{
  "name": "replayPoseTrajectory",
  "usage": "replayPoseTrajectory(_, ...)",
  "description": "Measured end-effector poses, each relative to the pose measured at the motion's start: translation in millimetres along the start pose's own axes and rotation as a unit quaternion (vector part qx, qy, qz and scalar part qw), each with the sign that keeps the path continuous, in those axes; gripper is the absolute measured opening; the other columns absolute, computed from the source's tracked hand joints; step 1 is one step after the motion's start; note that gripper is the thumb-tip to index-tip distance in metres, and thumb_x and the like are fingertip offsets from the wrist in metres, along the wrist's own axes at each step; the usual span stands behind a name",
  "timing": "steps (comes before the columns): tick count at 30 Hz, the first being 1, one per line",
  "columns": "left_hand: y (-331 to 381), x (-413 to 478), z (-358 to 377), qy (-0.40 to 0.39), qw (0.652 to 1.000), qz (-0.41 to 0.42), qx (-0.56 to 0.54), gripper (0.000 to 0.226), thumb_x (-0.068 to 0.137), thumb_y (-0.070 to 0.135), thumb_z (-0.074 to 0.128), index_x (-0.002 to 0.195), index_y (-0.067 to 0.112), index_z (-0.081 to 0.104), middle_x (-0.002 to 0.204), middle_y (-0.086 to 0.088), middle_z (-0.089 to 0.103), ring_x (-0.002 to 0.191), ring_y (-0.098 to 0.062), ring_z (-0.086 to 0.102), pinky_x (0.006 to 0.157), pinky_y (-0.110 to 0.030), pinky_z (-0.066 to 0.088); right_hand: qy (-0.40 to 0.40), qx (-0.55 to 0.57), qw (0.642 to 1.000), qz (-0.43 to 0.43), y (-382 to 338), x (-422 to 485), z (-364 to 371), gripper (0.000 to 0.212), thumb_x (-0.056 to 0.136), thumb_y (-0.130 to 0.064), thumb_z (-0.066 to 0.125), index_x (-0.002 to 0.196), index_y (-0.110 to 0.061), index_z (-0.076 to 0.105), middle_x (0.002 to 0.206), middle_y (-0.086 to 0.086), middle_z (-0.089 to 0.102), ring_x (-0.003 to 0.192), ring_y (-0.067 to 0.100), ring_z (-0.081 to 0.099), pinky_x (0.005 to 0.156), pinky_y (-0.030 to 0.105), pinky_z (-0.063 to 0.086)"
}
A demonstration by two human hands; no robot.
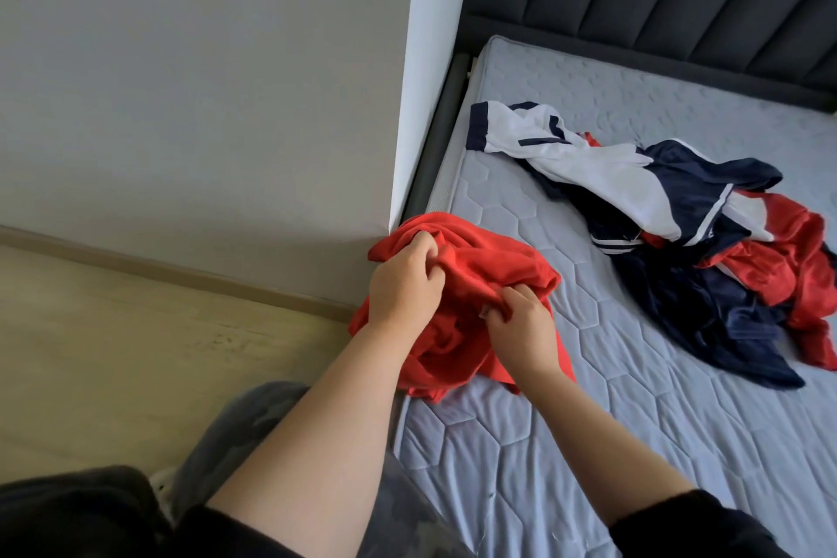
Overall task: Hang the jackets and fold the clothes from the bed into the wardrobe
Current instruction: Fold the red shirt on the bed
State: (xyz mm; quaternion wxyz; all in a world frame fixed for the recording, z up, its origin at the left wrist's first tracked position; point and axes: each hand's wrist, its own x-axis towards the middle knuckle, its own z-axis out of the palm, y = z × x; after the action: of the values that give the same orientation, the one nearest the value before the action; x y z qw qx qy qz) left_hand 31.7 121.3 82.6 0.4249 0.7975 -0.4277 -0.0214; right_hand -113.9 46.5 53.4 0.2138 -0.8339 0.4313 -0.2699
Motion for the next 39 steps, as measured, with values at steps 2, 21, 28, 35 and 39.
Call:
replayPoseTrajectory(2, 2, 5, -5, -0.035, 0.998, 0.05, 0.027, 0.031, 0.083, 0.014, 0.058, 0.113, 0.022, 0.059, 0.108, 0.003, 0.065, 0.095, -0.029, 0.061, 0.074, -0.034, 0.045, 0.031, 0.039, 0.998, -0.037, -16, 8, -7, 0.015, 0.076, 0.0, 0.062, 0.086, -0.008, 0.069, 0.083, -0.007, 0.049, 0.073, 0.01, 0.046, 0.062, 0.02, 0.029)
replayPoseTrajectory(21, 36, 43, -276, 0.0, 0.997, -0.009, 0.082, 0.018, 0.076, 0.024, 0.07, 0.063, 0.024, 0.058, 0.066, 0.006, 0.063, 0.07, -0.018, 0.062, 0.06, -0.027, 0.046, -0.019, 0.123, 0.925, -0.358, -300, 63, -76, 0.021, 0.087, -0.002, 0.051, 0.097, -0.005, 0.069, 0.095, 0.01, 0.059, 0.084, 0.029, 0.059, 0.074, 0.036, 0.046)
replayPoseTrajectory(28, 45, 28, -386, 0.254, 0.959, -0.064, 0.11, 0.009, 0.064, 0.005, 0.05, 0.058, -0.002, 0.05, 0.059, -0.024, 0.059, 0.053, -0.029, 0.052, 0.056, -0.038, 0.048, -0.087, 0.088, 0.914, -0.385, -374, 61, -70, 0.007, 0.078, -0.002, 0.059, 0.082, -0.002, 0.064, 0.085, 0.014, 0.06, 0.079, 0.033, 0.055, 0.064, 0.033, 0.036)
replayPoseTrajectory(35, 51, 19, -415, 0.304, 0.944, -0.126, 0.037, 0.018, 0.06, 0.006, 0.041, 0.044, 0.013, 0.035, 0.029, -0.002, 0.046, 0.038, -0.023, 0.055, 0.045, -0.025, 0.041, -0.254, 0.188, 0.907, -0.28, -402, 25, -35, 0.018, 0.081, -0.031, 0.064, 0.077, -0.014, 0.06, 0.07, 0.001, 0.062, 0.064, 0.019, 0.057, 0.059, 0.027, 0.044)
replayPoseTrajectory(39, 44, 10, -431, 0.347, 0.927, -0.142, 0.01, 0.015, 0.058, 0.004, 0.039, 0.047, 0.014, 0.037, 0.033, -0.005, 0.051, 0.043, -0.027, 0.06, 0.047, -0.035, 0.049, -0.202, 0.096, 0.927, -0.301, -410, 18, -23, 0.01, 0.079, -0.024, 0.058, 0.073, -0.015, 0.058, 0.073, 0.005, 0.063, 0.075, 0.029, 0.062, 0.062, 0.029, 0.045)
